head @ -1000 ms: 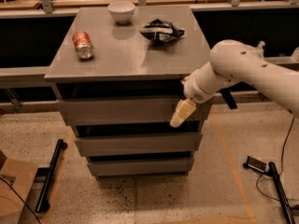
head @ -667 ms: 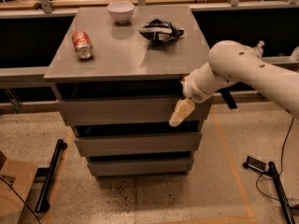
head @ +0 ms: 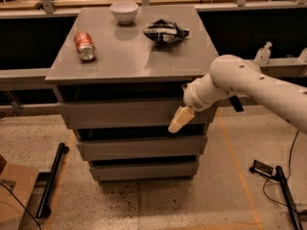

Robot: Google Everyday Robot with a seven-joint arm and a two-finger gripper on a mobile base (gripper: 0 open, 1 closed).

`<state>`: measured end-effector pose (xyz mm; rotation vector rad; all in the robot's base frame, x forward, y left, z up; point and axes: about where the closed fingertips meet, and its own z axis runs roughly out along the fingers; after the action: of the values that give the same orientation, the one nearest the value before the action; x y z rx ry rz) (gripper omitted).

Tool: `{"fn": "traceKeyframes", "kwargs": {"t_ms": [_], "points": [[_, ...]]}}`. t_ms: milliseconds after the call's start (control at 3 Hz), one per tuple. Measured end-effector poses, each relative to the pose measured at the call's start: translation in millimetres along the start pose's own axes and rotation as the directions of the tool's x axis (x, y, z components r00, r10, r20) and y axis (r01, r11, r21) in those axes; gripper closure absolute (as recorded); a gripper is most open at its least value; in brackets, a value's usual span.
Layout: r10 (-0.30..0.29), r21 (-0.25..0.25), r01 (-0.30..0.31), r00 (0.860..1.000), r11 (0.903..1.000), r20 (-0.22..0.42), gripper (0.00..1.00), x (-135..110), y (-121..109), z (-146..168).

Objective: Open top drawer

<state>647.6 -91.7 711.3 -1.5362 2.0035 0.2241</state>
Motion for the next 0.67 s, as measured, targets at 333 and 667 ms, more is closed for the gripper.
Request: {"fn": "traceKeyframes", "kwargs": {"t_ms": [333,667], "points": [[-0.010,-0.002,0.010,0.998,0.9999,0.056,0.00,-5,-11,31],[-0.001,-0.044,0.005,0.996,0.9990,0.091,0.00,-6,-15,62]]}}
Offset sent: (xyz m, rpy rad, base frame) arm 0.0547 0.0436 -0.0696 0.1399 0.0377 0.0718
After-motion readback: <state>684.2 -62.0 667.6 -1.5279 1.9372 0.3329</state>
